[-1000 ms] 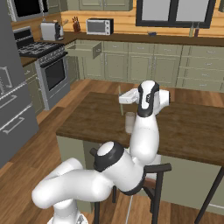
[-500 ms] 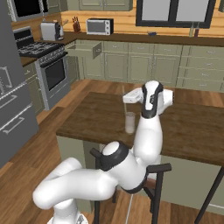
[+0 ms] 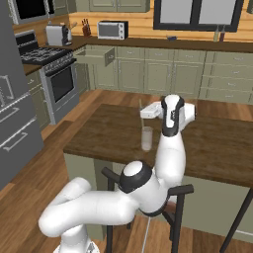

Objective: Take a straw from the drawer in front and place it inside the glass cup on the dining counter.

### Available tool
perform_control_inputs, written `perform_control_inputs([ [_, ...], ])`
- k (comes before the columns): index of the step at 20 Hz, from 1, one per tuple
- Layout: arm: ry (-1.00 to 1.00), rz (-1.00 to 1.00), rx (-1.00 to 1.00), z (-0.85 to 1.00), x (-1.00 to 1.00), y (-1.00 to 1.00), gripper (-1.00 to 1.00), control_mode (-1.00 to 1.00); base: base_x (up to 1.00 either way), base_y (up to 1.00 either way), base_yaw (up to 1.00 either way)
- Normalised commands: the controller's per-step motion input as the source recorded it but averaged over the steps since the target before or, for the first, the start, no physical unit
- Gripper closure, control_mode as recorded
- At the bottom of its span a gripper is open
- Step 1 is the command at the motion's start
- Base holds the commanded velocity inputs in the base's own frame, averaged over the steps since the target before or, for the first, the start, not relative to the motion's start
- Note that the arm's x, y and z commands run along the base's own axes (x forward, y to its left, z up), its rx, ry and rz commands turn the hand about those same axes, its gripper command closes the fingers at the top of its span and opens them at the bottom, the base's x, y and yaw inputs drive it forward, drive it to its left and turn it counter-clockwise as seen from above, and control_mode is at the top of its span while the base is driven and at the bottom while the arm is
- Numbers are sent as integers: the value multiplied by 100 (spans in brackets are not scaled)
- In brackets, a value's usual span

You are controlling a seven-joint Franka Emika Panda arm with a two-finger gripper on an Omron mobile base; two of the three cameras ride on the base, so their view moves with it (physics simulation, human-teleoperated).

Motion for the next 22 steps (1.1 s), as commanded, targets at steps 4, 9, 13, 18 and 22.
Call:
perform_control_inputs([
  [4,0,0,0,-24,9,-2,100,-100,0,0,0],
  [9,0,0,0,-20,8,-3,100,-100,0,0,0],
  [13,-1,0,0,-13,0,-6,100,-100,0,0,0],
  [18,-4,-1,0,1,15,-6,100,-100,0,0,0],
  [22,-1,-2,0,14,6,0,100,-100,0,0,0],
])
